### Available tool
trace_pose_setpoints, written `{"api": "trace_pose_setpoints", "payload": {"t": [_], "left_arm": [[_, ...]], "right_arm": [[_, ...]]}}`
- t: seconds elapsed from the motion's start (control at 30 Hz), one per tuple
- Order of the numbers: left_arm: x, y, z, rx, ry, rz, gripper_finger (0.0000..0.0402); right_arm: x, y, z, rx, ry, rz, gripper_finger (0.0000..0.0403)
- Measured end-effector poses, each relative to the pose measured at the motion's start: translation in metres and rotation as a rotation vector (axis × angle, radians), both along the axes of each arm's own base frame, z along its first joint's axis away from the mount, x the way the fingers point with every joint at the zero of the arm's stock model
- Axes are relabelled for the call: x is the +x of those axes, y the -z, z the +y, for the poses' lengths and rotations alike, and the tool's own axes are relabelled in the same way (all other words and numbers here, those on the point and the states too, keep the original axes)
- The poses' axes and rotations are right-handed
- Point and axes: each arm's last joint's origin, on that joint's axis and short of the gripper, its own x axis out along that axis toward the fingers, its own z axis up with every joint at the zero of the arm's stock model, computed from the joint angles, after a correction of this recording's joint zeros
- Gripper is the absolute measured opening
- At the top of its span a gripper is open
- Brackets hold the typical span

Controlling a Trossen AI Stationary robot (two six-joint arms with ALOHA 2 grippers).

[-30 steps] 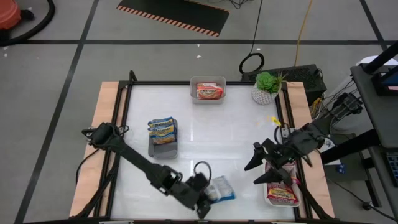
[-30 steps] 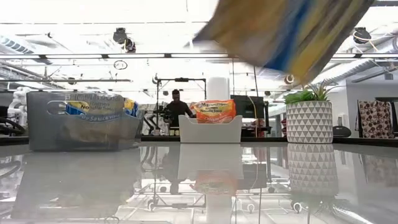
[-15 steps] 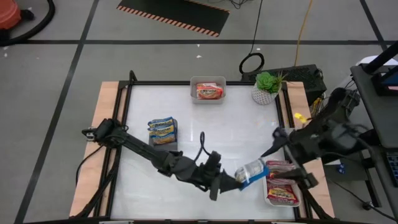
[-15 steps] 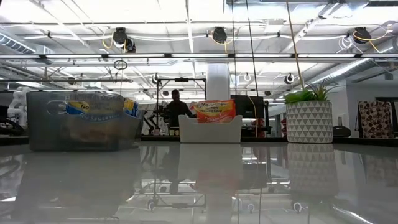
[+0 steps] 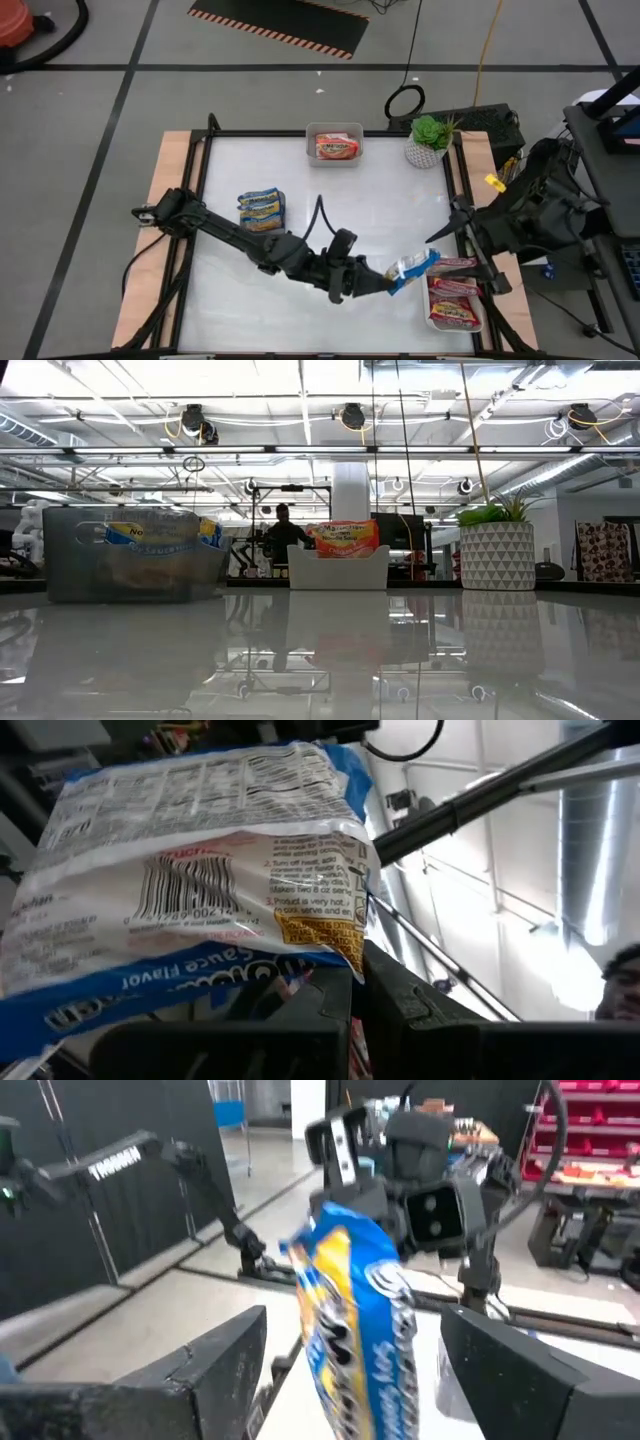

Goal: Sort Maruchan noodles
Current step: Put the blue noodle pack into the black bin

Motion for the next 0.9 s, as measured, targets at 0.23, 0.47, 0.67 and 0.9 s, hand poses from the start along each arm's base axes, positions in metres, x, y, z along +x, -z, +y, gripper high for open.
{"api": "trace_pose_setpoints", "payload": {"t": [0.23, 0.47, 0.67, 0.9], "left_arm": [[0.000, 0.000, 0.000, 0.013, 0.038, -0.006, 0.0010], [0.000, -0.004, 0.002, 0.024, 0.033, -0.052, 0.0010], [-0.001, -0.007, 0.005, 0.020, 0.040, -0.091, 0.0010], [-0.003, -0.009, 0.002, 0.032, 0.064, -0.122, 0.0010]], "right_arm": [[0.003, 0.009, 0.003, -0.025, 0.031, 0.067, 0.0290], [0.012, 0.016, 0.013, -0.005, 0.040, 0.113, 0.0282], [0.020, 0.021, 0.023, -0.004, 0.046, 0.136, 0.0230], [0.023, 0.018, 0.027, 0.030, 0.044, 0.103, 0.0127]]}}
